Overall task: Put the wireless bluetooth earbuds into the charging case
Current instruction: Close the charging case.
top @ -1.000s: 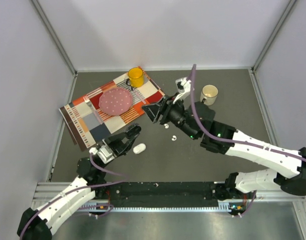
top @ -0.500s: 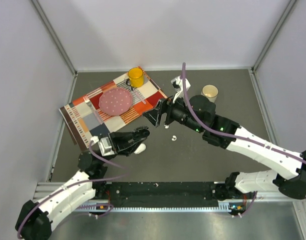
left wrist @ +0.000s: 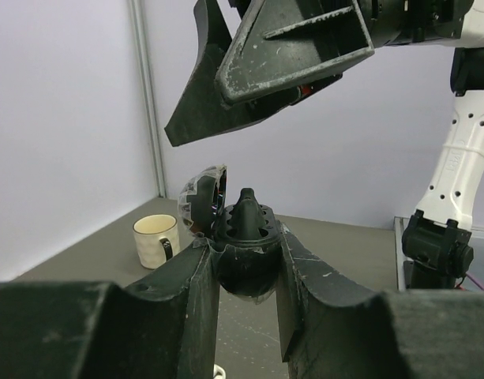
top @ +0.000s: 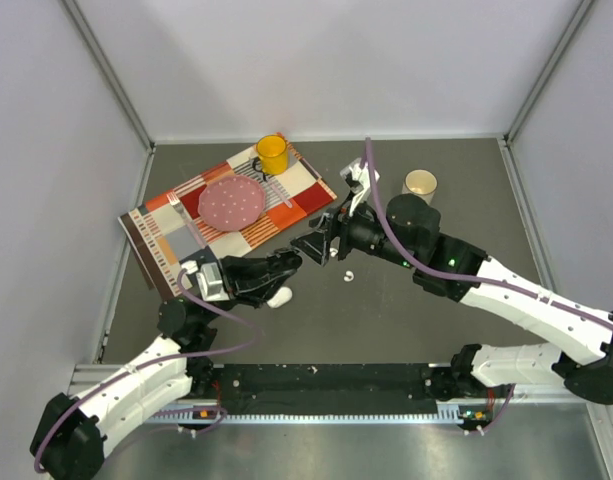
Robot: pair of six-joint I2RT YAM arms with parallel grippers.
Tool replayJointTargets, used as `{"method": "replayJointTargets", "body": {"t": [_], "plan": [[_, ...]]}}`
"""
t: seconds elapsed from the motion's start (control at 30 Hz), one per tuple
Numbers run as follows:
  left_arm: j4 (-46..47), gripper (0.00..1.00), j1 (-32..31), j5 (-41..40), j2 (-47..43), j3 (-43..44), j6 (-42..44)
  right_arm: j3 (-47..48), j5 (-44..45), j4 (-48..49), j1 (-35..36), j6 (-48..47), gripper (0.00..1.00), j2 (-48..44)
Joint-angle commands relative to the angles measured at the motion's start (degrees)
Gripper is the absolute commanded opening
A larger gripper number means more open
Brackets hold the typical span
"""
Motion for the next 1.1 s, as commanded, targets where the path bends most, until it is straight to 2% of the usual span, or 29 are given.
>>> {"method": "replayJointTargets", "body": {"t": [0.0,0.33,0.53,0.73,0.9,1.07], "plan": [[4.14,0.00,0.24,0.61,0.51,3.07,-1.65,1.18,0.54,-0.40,-0.54,-0.58,0.68,0.17],[4.40,0.00,0.24,7.39,2.53,5.01,-3.59,3.29,2.65,-1.28,-0.54,1.54,0.68,4.14],[5.54,0.00,0.24,7.05,3.41,4.92,-3.94,3.21,1.78,-1.19,-0.54,2.06,0.68,5.46],[6.95,0.00,0.24,3.10,3.42,3.87,-3.41,2.68,1.16,-1.37,-0.45,2.24,0.68,5.81],[8.00,0.00,0.24,-4.63,2.54,2.11,-3.76,0.05,-1.65,-1.54,-0.45,3.72,0.68,5.72],[6.78,0.00,0.24,-5.18,1.74,1.66,-4.12,-3.29,0.35,-2.33,-0.45,6.89,0.69,5.63]]}}
